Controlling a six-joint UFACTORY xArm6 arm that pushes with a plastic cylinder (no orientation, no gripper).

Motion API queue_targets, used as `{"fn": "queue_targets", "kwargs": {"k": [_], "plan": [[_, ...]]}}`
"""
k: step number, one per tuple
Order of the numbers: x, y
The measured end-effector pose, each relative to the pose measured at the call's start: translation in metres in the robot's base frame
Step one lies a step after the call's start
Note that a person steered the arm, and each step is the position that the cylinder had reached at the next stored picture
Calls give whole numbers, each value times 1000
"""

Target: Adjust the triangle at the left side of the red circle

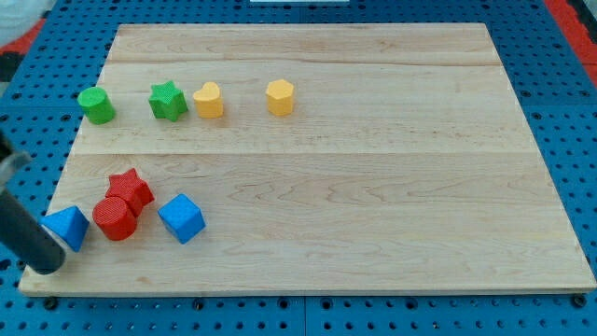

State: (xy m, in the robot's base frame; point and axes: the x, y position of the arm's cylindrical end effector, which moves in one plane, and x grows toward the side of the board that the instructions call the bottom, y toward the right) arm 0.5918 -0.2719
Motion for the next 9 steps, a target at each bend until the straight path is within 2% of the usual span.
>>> {"fn": "queue_targets", "kwargs": {"k": [3,4,5,8,9], "plan": [[-18,5],[3,-15],[2,-31],[-39,-29],[-40,-29]]}}
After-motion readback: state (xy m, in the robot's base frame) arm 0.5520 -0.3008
